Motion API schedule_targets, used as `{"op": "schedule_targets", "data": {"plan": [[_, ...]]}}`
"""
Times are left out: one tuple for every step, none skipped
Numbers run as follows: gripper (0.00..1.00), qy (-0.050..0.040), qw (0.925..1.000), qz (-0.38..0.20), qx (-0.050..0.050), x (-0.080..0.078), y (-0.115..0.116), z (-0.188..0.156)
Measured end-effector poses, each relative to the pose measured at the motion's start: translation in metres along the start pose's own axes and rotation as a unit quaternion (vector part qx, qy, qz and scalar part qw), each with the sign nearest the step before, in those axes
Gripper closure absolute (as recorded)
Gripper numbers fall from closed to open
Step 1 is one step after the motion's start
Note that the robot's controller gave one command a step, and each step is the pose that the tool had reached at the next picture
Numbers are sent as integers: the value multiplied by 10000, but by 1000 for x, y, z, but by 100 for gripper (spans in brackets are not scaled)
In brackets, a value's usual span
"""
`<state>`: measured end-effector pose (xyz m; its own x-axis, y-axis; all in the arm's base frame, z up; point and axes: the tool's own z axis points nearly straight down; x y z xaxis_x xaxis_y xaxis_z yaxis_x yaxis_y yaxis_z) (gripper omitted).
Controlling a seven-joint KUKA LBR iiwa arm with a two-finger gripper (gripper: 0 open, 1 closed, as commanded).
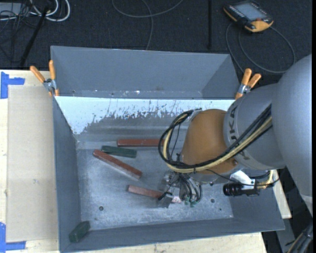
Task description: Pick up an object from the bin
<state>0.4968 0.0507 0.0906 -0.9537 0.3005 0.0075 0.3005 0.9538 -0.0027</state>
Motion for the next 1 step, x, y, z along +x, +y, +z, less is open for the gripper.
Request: {"op": "schedule_targets", "data": {"plan": [[100, -19, 10000, -1, -8, -1, 0, -16]]}}
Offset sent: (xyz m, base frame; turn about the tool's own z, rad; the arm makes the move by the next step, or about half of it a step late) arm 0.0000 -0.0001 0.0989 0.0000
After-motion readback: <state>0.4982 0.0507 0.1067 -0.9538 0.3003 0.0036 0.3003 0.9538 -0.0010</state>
